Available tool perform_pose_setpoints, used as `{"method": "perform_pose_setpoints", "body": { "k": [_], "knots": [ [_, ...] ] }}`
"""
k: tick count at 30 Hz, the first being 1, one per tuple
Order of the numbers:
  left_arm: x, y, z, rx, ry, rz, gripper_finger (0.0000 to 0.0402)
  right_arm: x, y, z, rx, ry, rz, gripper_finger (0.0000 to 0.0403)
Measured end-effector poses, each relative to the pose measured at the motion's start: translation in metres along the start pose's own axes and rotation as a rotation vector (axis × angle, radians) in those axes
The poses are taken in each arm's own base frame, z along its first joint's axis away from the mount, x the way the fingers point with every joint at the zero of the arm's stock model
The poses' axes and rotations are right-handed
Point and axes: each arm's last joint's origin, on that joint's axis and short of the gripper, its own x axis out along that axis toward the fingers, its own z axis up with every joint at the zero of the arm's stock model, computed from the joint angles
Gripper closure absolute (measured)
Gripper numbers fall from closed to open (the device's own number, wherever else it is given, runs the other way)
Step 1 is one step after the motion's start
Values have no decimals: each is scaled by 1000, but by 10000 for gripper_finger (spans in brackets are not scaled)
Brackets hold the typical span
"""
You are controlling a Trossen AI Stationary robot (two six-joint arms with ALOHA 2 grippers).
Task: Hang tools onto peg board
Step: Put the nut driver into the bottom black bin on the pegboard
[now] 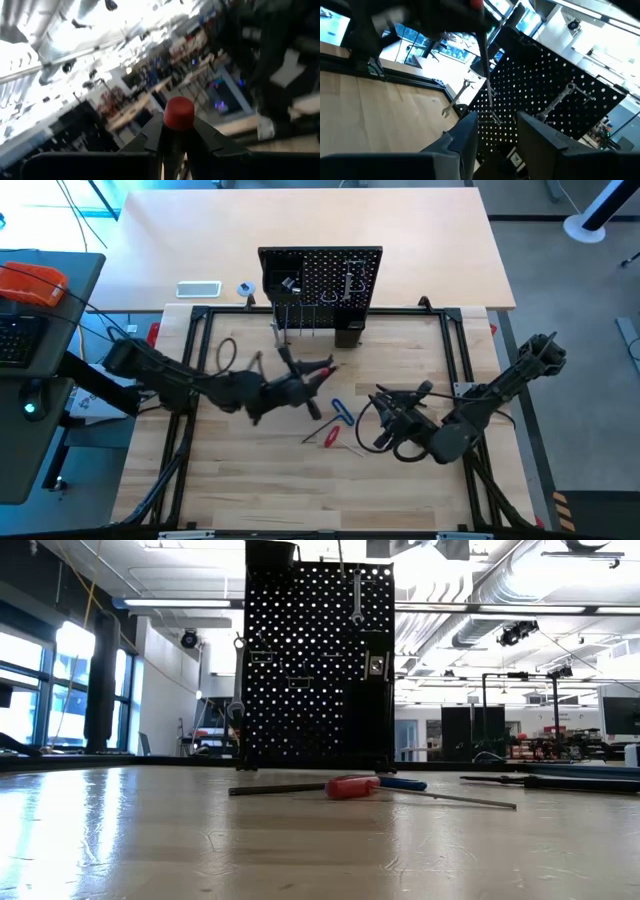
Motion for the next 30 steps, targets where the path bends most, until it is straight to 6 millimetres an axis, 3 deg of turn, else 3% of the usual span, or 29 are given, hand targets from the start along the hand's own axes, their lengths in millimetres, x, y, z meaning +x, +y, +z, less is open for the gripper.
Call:
{"method": "perform_pose_setpoints", "body": {
  "k": [7,14,30],
  "knots": [
    [38,-11,-43,-37,66,29,359,-6,6,-10,27,14,28,274],
    [67,-7,-81,-45,101,95,359,-16,10,-18,42,17,61,274],
    [94,27,-124,-125,158,135,359,-18,12,-31,36,43,67,274]
  ]
}}
